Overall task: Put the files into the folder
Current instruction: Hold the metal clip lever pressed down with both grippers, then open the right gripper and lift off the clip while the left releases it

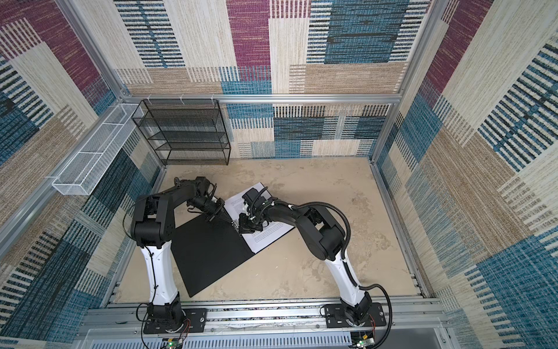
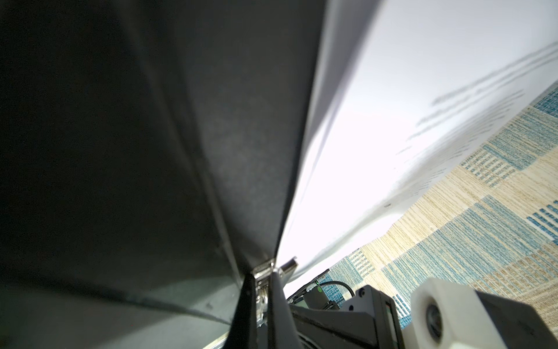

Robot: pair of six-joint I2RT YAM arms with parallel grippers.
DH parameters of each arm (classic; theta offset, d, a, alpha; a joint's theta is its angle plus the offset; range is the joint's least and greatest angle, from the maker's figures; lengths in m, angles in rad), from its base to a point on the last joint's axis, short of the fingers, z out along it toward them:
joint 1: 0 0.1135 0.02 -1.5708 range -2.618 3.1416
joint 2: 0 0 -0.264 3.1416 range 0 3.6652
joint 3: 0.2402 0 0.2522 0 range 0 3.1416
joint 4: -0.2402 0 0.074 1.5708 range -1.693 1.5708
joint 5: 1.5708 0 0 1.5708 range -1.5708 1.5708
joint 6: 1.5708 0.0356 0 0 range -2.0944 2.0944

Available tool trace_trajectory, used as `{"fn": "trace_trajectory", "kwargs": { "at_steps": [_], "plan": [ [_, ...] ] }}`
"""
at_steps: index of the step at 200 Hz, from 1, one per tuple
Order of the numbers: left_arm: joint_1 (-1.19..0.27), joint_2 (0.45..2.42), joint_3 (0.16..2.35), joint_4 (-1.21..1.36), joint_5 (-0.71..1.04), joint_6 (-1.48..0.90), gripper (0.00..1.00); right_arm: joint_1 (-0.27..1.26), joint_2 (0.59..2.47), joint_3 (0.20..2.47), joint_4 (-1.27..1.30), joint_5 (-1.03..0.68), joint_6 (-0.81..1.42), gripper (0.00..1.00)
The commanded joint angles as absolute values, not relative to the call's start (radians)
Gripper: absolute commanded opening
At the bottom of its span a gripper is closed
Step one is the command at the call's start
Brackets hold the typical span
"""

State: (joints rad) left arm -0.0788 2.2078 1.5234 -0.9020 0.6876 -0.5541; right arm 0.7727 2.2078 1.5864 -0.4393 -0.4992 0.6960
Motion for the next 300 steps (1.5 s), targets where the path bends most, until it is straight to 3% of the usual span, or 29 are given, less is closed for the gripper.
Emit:
{"fn": "trace_trajectory", "kwargs": {
  "at_steps": [1,162,245,300],
  "plan": [
    [-0.091,2.281,1.49,-0.917,0.373,-0.581,0.0,0.772,2.225,1.595,-0.299,-0.463,0.704,0.02],
    [-0.091,2.284,1.493,-0.917,0.377,-0.578,0.0,0.758,2.227,1.627,-0.33,-0.453,0.683,0.18],
    [-0.103,2.306,1.657,-0.992,0.399,-0.524,0.03,0.689,2.093,1.647,-0.436,-0.253,0.572,0.48],
    [-0.191,2.41,1.826,-1.036,0.462,-0.499,0.1,0.537,1.946,1.453,-0.439,-0.142,0.553,0.63]
  ]
}}
